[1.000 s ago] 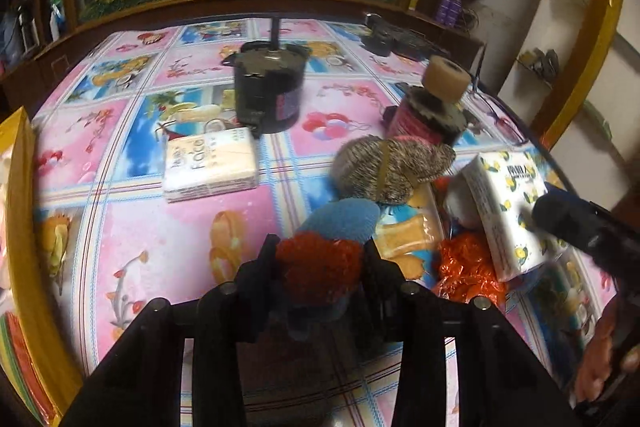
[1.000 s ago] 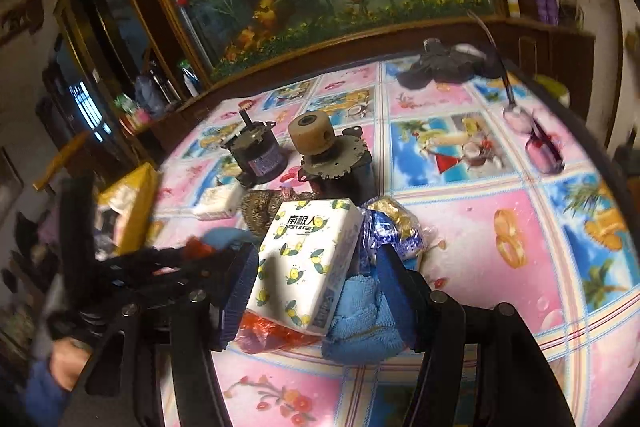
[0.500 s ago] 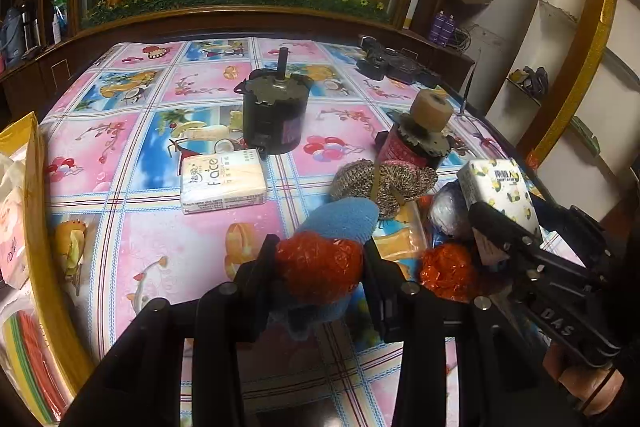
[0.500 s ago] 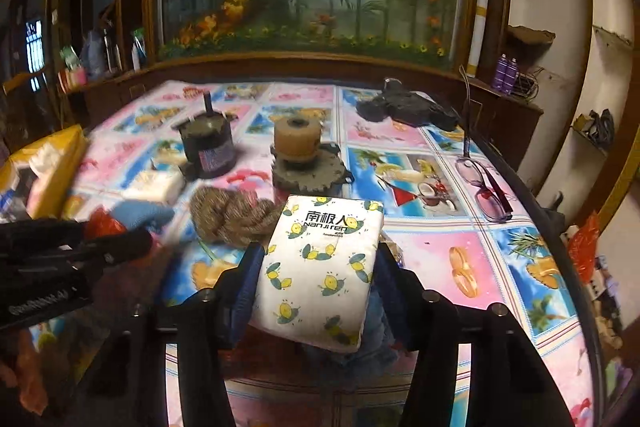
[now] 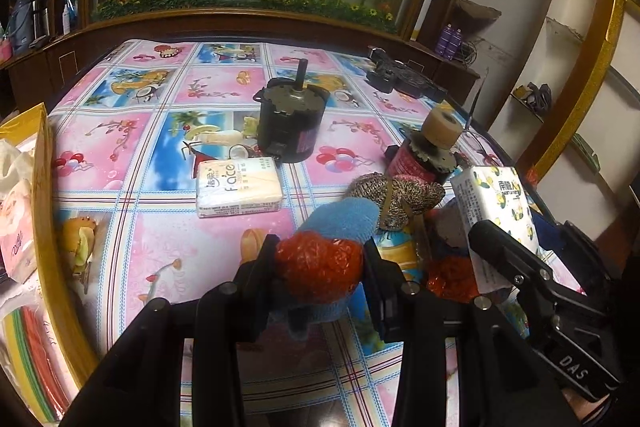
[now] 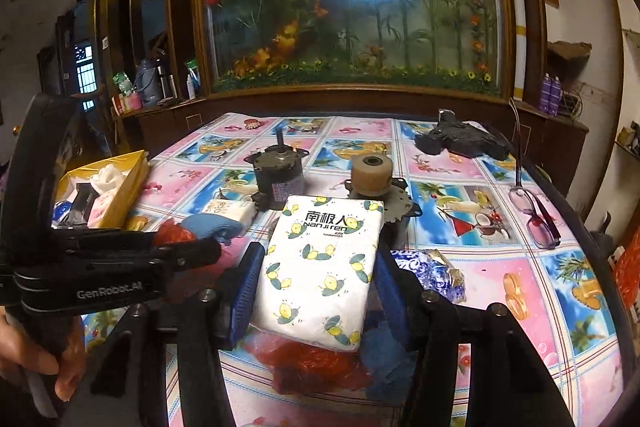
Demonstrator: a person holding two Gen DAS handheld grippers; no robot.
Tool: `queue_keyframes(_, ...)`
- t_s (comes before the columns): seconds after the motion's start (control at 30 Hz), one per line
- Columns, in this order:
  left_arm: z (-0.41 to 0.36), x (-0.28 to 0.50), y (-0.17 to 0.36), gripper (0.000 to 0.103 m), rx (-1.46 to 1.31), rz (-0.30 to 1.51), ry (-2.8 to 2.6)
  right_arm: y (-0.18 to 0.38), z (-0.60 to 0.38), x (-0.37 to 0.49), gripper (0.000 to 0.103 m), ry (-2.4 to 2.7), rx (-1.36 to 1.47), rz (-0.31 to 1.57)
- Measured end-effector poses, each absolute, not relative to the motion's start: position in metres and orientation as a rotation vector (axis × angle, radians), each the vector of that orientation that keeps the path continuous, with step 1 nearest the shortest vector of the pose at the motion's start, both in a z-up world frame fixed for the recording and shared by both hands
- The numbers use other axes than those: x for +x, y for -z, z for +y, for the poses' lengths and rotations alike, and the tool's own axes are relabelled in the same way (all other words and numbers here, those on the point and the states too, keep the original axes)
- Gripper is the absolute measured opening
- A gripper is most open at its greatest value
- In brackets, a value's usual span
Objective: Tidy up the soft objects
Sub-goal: 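Lift the knit item and lemon-print tissue pack with both tools toward the box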
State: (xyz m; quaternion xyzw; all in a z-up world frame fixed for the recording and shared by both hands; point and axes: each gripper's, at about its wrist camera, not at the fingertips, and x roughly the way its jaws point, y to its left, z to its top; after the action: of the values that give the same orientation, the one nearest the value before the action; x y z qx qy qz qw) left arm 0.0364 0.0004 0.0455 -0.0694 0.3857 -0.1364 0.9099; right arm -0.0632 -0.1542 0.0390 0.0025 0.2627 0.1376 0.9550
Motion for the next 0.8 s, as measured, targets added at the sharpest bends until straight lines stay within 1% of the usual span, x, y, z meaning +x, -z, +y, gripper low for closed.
queue_keyframes(0.3, 0.001, 0.035, -0.047, 0.038, -0.15, 0.782, 0.277, -0.036, -0.157, -0.059, 0.059, -0.265, 0.01, 0.55)
queue_keyframes(0.47, 0.009, 0.03, -0.058, 0.038, -0.159, 0.716, 0.25, -0.036, -0.157, -0.057, 0.059, -0.291, 0.038, 0.566)
queue_keyframes(0.67, 0.012, 0.027, -0.064, 0.038, -0.16, 0.692, 0.242, -0.04, -0.156, -0.063, 0.059, -0.295, 0.038, 0.537)
queue_keyframes(0.8, 0.018, 0.019, -0.073, 0.038, -0.15, 0.623, 0.204, -0.04, -0.153, -0.063, 0.059, -0.303, 0.038, 0.535)
